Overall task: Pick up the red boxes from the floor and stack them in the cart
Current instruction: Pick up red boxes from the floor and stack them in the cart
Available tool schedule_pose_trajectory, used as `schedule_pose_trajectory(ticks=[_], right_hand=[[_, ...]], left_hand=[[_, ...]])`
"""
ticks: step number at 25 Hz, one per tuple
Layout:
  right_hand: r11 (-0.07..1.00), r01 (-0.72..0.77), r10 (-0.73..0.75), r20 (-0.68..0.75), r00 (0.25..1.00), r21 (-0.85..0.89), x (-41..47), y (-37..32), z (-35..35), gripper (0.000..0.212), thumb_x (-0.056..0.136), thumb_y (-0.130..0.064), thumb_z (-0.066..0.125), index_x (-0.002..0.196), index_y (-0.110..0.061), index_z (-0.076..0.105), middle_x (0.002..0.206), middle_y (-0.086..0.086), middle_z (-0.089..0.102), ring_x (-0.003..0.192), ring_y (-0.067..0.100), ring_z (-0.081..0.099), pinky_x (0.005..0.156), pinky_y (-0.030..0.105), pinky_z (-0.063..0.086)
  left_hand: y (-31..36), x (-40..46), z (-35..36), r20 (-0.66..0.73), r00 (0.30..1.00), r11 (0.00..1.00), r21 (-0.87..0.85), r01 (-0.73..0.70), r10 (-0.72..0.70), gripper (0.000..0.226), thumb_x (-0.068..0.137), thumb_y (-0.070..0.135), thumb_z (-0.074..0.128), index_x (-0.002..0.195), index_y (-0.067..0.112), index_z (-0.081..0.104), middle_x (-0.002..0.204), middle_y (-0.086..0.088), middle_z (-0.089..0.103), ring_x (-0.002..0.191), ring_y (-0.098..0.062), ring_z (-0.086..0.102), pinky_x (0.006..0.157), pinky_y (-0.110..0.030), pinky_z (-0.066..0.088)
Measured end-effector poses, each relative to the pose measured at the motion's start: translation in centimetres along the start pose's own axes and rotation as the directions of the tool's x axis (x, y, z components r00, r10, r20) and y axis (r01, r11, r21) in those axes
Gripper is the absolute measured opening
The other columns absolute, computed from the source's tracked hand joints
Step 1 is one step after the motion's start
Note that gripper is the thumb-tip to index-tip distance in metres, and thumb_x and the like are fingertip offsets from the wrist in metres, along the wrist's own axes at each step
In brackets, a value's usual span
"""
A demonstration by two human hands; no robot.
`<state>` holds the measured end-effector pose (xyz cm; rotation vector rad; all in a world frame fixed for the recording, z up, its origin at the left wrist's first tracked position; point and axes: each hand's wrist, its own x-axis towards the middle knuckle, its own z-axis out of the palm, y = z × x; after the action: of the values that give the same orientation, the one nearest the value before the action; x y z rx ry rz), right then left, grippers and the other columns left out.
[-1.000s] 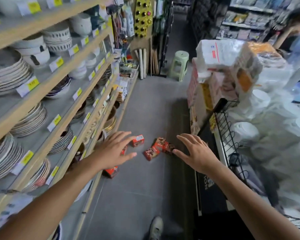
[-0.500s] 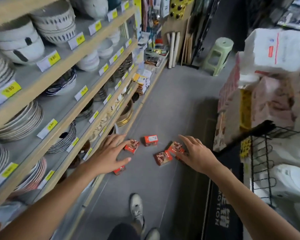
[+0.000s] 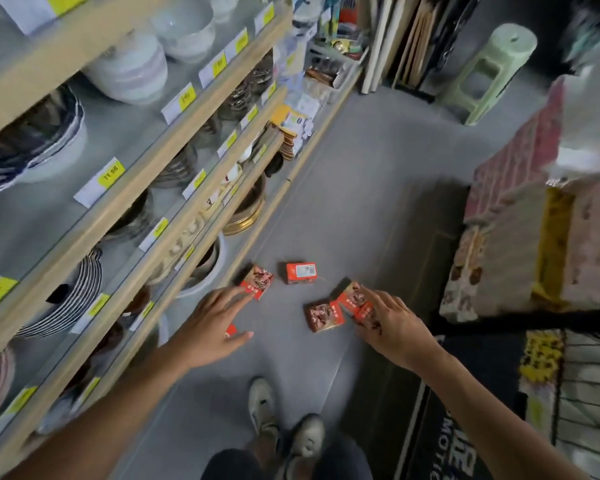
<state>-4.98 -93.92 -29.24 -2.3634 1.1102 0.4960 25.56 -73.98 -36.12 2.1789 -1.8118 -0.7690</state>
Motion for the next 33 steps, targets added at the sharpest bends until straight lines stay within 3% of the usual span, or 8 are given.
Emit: schedule_pose_trajectory(ticks=[4,11,14,18,23,26,29,33], right_hand=[[0.999,0.019,-0.024,0.105,0.994,0.049,6.6,2.5,2.6,0.084,0.09,-0.074,0.041,0.159,-0.034,0.014,0.167,-0.003,0.023,0.154,0.027,0.024,0.122,0.049,0.031],[0.962,0.273,-0.267,0.191,0.945,-0.004,20.1,2.9,10.9,0.082,0.095,-0.058,0.059,0.161,-0.033,0.016,0.166,-0.009,0.025,0.153,0.018,0.025,0.124,0.033,0.018],[0.947,0.322,-0.314,0.247,0.917,0.01,24.5,2.8,15.9,0.083,0.095,-0.061,0.056,0.16,-0.035,0.012,0.167,-0.011,0.022,0.153,0.017,0.024,0.125,0.036,0.018],[0.931,0.364,-0.345,0.28,0.896,-0.016,31.1,3.0,25.8,0.085,0.094,-0.06,0.058,0.16,-0.037,0.011,0.166,-0.01,0.024,0.153,0.017,0.025,0.125,0.036,0.025],[0.924,0.38,-0.348,0.328,0.878,-0.037,38.0,3.9,36.7,0.086,0.092,-0.063,0.057,0.158,-0.042,0.005,0.168,-0.012,0.019,0.154,0.016,0.021,0.124,0.037,0.024],[0.912,0.408,-0.373,0.314,0.873,-0.051,42.1,4.7,42.3,0.087,0.092,-0.062,0.057,0.156,-0.045,0.001,0.167,-0.015,0.016,0.154,0.012,0.019,0.122,0.032,0.025],[0.9,0.434,-0.395,0.34,0.854,-0.045,45.1,5.2,46.2,0.085,0.095,-0.058,0.056,0.159,-0.039,0.002,0.165,-0.017,0.016,0.153,0.01,0.017,0.117,0.021,0.015],[0.877,0.479,-0.433,0.377,0.819,-0.035,48.6,4.8,49.1,0.088,0.093,-0.052,0.064,0.16,-0.036,0.009,0.166,-0.01,0.023,0.153,0.016,0.025,0.12,0.027,0.02]], left_hand=[[-2.2,3.4,3.4,-0.008,0.994,0.993,-0.055,0.105,-0.106,0.073,0.086,0.064,0.05,0.143,0.018,0.051,0.146,-0.001,0.049,0.136,-0.022,0.046,0.113,-0.032,0.033],[-9.3,5.8,16.0,-0.04,0.918,0.907,-0.172,0.384,-0.396,0.075,0.072,0.056,0.072,0.133,0.014,0.059,0.129,-0.001,0.062,0.117,-0.01,0.056,0.104,-0.011,0.029],[-13.6,5.4,24.2,0.07,0.862,0.858,-0.081,0.507,-0.503,0.102,0.044,0.049,0.099,0.129,0.005,0.062,0.12,-0.014,0.07,0.102,-0.031,0.073,0.088,-0.025,0.05],[-21.8,5.9,35.3,0.081,0.834,0.832,-0.06,0.551,-0.547,0.126,0.026,0.048,0.102,0.131,-0.001,0.052,0.117,-0.025,0.069,0.093,-0.04,0.074,0.069,-0.036,0.059],[-30.9,8.3,44.9,-0.001,0.795,0.794,0.052,0.606,-0.607,0.146,0.033,0.042,0.101,0.152,-0.002,0.03,0.149,-0.027,0.044,0.132,-0.049,0.048,0.103,-0.057,0.045],[-36.4,9.6,50.4,-0.056,0.81,0.802,0.112,0.586,-0.584,0.158,0.021,0.052,0.098,0.151,0.0,0.026,0.148,-0.027,0.045,0.128,-0.05,0.05,0.104,-0.059,0.045],[-39.0,11.9,53.2,-0.082,0.802,0.796,0.096,0.597,-0.592,0.142,0.017,0.043,0.1,0.139,0.005,0.039,0.123,-0.024,0.061,0.105,-0.048,0.062,0.087,-0.056,0.054],[-38.9,12.3,53.8,-0.185,0.753,0.767,-0.008,0.641,-0.631,0.107,0.029,0.023,0.101,0.125,0.006,0.057,0.11,-0.018,0.066,0.096,-0.044,0.063,0.078,-0.052,0.054]])
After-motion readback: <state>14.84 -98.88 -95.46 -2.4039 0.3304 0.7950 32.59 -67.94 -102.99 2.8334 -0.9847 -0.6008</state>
